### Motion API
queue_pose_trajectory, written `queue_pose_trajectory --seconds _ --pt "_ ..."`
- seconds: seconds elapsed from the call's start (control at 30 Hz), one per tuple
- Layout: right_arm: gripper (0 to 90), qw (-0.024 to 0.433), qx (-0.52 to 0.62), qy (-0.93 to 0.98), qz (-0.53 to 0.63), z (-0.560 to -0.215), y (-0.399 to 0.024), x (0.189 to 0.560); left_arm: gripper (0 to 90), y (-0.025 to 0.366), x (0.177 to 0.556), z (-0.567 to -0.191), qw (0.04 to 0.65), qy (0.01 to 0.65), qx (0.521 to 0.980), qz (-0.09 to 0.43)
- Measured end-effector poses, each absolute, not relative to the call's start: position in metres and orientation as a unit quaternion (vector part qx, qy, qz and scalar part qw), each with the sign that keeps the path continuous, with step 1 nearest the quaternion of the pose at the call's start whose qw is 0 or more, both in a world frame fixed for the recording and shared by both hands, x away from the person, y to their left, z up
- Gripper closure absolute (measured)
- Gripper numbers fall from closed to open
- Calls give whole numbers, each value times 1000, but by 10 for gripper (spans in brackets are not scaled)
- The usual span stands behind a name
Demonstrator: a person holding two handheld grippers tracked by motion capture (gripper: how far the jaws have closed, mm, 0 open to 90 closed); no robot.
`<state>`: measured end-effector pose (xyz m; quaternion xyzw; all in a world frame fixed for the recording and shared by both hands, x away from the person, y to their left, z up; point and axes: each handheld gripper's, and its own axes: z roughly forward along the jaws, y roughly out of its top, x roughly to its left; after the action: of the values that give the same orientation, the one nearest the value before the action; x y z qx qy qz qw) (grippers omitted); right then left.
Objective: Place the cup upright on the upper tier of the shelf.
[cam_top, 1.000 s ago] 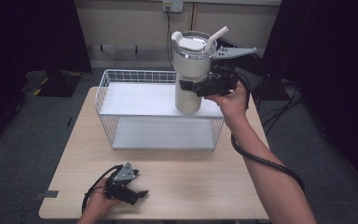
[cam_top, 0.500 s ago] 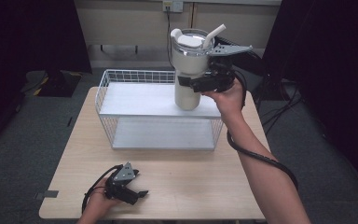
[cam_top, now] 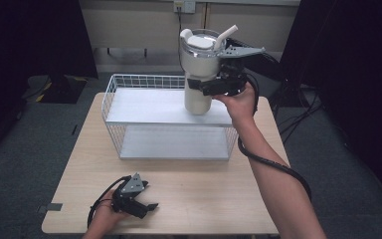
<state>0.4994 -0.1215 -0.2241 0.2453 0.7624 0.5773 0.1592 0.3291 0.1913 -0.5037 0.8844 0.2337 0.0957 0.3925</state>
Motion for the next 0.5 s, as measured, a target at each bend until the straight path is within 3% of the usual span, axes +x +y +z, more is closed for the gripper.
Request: queue_pose_trajectory --seconds 0.5 --pt "91 167 263 755 577 -233 -121 510 135 191 329 -504 393 234 884 96"
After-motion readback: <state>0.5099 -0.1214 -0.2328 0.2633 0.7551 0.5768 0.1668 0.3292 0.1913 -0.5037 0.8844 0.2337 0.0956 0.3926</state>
